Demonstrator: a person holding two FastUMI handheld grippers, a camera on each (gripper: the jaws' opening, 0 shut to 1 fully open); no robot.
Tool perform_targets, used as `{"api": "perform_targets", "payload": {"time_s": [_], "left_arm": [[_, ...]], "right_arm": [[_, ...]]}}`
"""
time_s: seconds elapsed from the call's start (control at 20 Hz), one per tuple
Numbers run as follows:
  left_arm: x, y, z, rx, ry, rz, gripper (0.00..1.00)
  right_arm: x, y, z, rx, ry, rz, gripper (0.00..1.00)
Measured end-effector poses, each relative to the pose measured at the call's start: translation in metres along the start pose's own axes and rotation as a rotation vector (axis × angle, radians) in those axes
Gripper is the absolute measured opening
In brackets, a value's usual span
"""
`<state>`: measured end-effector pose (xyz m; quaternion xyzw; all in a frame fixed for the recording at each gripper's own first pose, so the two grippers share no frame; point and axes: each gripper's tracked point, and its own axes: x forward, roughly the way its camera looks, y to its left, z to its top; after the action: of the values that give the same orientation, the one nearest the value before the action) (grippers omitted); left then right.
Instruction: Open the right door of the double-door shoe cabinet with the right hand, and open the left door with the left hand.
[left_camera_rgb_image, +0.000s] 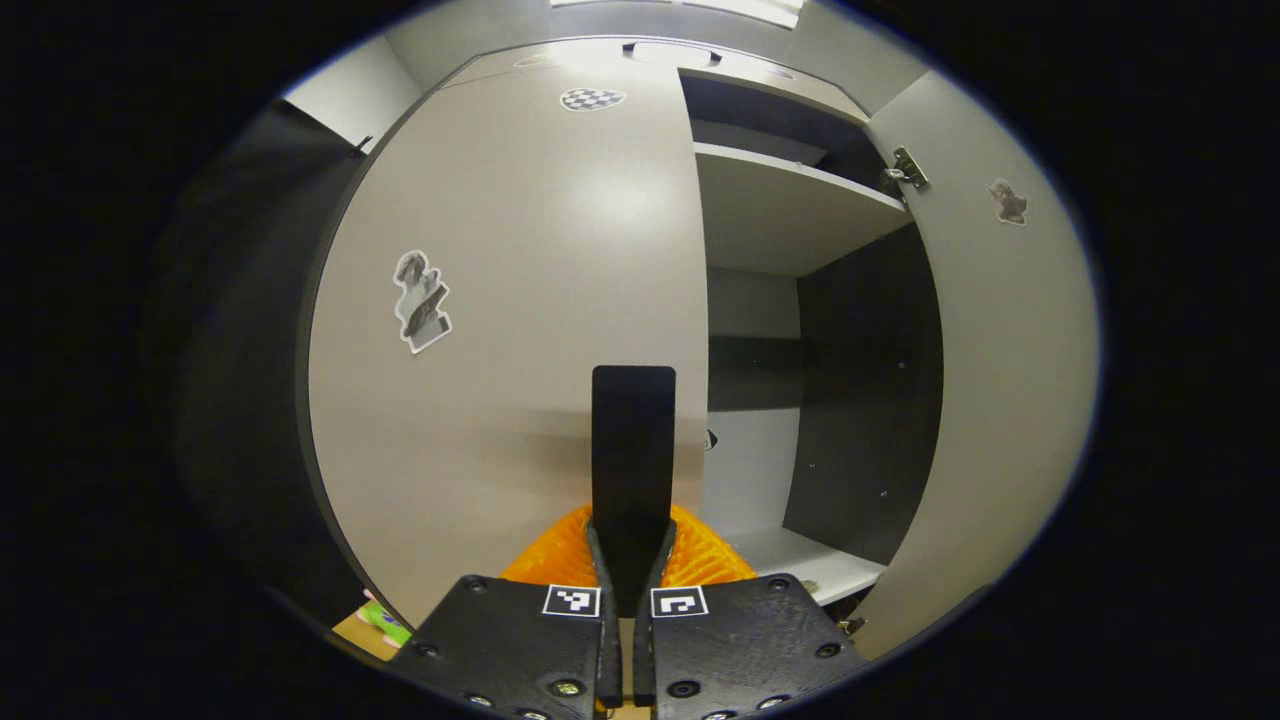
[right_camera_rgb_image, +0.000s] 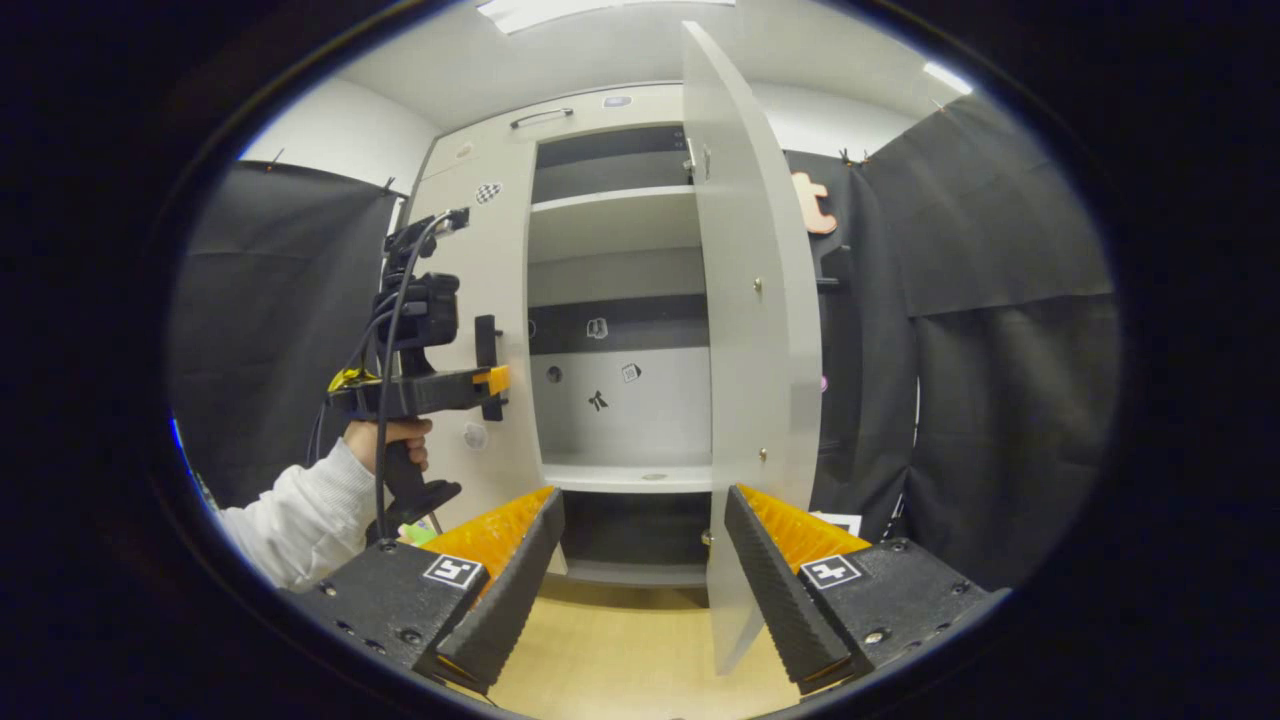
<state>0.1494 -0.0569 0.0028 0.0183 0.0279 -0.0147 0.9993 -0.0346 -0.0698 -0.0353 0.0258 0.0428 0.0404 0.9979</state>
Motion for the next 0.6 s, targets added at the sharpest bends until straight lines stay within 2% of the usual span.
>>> {"api": "perform_targets", "payload": {"time_s": [0.3, 0.6], "left_arm": [[-0.025, 0.002, 0.002, 0.009, 0.017, -0.062, 0.04], [-0.062, 0.016, 0.004, 0.02, 0.023, -0.073, 0.04]], "right_arm": [[-0.003, 0.0, -0.001, -0.009, 0.002, -0.014, 1.0], [-0.005, 0.017, 0.001, -0.023, -0.003, 0.008, 1.0]]}}
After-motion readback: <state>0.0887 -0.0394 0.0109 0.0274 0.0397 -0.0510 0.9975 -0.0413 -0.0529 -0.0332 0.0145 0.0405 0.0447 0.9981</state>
